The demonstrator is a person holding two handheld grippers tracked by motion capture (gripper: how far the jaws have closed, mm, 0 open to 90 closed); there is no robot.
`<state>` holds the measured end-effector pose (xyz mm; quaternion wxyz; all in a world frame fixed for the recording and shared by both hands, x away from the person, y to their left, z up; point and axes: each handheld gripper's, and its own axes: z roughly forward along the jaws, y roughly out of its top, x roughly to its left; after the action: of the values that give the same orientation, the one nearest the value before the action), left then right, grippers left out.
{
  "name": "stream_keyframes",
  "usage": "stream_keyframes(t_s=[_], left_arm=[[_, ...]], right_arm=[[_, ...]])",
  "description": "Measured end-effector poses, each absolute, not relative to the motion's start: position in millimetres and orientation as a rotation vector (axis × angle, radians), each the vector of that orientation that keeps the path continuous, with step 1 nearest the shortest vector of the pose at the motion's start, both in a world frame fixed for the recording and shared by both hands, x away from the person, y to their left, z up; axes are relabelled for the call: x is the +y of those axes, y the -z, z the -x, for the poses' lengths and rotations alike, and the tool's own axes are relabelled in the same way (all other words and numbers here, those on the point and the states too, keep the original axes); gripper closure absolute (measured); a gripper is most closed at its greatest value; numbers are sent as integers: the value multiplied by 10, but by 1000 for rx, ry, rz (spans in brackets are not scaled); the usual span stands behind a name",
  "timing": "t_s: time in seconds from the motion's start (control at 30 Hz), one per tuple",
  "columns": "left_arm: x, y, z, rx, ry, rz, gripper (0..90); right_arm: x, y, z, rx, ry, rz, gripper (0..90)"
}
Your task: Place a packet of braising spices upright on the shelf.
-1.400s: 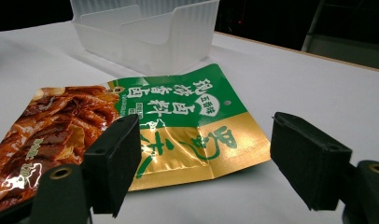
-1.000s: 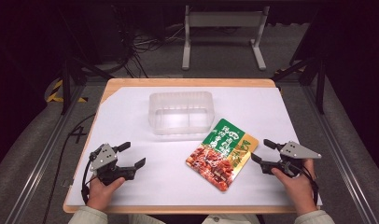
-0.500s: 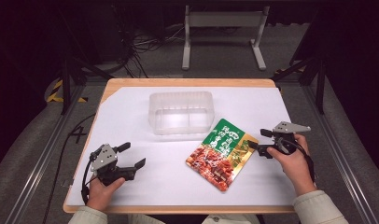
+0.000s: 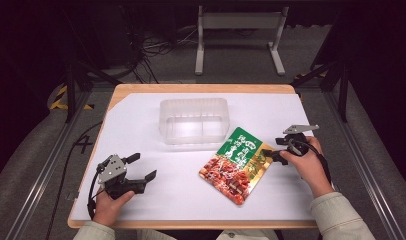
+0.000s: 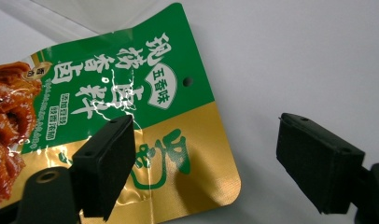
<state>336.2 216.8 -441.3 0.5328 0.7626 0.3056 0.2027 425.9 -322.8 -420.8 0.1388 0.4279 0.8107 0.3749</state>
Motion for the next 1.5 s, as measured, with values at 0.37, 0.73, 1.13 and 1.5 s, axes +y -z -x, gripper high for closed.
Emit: stream_keyframes(t_s=[0.37,0.73,1.13,1.5], left_arm=[[2168,4412,-3365,725,-488,-1822,164],[2167,4412,-3367,724,-491,-1827,165],[2160,4412,-3366,723,-487,-1832,165],[2155,4416,-3368,726,-485,-1828,165]], right_arm=[[-3226,4280,-4323,2421,-1156,-1345,237],[-3292,4197,-4299,2452,-1253,-1433,466],[-3219,4098,-4263,2628,-1240,-1362,599],[-3181,4183,-4308,2623,-1135,-1336,767]])
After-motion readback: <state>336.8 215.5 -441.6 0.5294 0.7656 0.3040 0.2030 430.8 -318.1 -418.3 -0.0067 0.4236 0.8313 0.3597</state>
